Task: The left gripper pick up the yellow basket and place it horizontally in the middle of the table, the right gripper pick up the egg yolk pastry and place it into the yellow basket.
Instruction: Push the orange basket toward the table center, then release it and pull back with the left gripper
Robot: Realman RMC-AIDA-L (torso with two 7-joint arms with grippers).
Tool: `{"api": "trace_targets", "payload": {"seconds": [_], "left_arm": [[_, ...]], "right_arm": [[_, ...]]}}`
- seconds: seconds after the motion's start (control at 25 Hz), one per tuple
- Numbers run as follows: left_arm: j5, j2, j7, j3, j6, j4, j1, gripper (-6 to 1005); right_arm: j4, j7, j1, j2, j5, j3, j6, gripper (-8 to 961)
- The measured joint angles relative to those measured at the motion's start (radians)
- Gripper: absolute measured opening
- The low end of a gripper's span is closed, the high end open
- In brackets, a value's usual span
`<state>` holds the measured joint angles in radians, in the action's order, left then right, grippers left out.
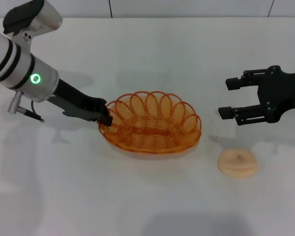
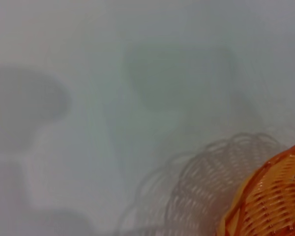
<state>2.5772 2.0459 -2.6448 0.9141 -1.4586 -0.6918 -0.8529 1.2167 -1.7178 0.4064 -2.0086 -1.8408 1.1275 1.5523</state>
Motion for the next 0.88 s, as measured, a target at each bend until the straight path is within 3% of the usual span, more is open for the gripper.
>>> {"api": "trace_targets", "payload": {"seconds": [0.32,0.56,0.8,0.88], "left_arm": [[-0.004,0.002,0.005,0.002,-0.001,0.000,-0.001,93],[-0.003,0.001,-0.001,0.000,0.011,-0.007,-0.001,260],[-0.021,-0.011,0.008,-0.007,0.020,-0.063,0.002,489],[-0.027,-0.011,0.012,-0.007,0.022,-0.087,0.005,607]], "right_arm": [[0.001,0.000,0.000,0.001,0.000,0.000,-0.001,740],[0.002,0.000,0.002,0.001,0.000,-0.010,0.000,740],[0.004,0.000,0.000,0.001,0.000,-0.013,0.001,740],[0.005,0.000,0.000,0.001,0.000,-0.018,0.001,739]]}}
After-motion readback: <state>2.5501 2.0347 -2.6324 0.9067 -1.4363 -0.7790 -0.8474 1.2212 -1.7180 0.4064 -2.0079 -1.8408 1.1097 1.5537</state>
